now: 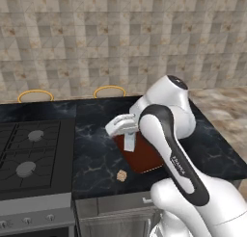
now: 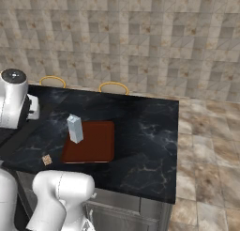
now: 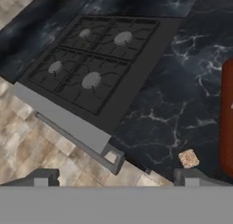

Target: Take out the milk from the fridge and place it on the tray on the counter. Then take the sugar cube near the tray and place it in the tray.

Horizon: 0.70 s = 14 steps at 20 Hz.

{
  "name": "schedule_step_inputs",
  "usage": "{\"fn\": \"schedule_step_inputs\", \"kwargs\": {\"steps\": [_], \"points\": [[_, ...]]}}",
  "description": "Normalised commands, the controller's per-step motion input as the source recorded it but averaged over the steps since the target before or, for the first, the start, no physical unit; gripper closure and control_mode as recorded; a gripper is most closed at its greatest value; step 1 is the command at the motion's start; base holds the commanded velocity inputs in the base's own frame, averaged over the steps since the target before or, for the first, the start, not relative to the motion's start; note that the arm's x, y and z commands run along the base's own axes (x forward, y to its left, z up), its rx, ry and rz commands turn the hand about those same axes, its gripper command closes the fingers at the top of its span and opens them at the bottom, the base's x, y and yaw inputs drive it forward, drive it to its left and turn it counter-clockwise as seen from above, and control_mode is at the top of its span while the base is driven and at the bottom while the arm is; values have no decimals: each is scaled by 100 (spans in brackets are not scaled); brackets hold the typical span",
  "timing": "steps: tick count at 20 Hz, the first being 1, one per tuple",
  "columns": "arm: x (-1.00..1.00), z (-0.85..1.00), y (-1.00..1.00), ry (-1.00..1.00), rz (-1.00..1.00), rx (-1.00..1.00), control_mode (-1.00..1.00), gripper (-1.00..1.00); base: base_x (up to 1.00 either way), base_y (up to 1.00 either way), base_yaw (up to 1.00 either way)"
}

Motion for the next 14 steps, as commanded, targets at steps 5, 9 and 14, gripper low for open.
{"fn": "schedule_step_inputs", "kwargs": {"steps": [5,9,14], "points": [[-29,-16,18,18,-19,-8,-100,-100,0,0,0],[-13,-12,4,20,-27,-2,-100,-100,0,0,0],[-2,-18,0,26,-36,0,-100,-100,0,0,0]]}}
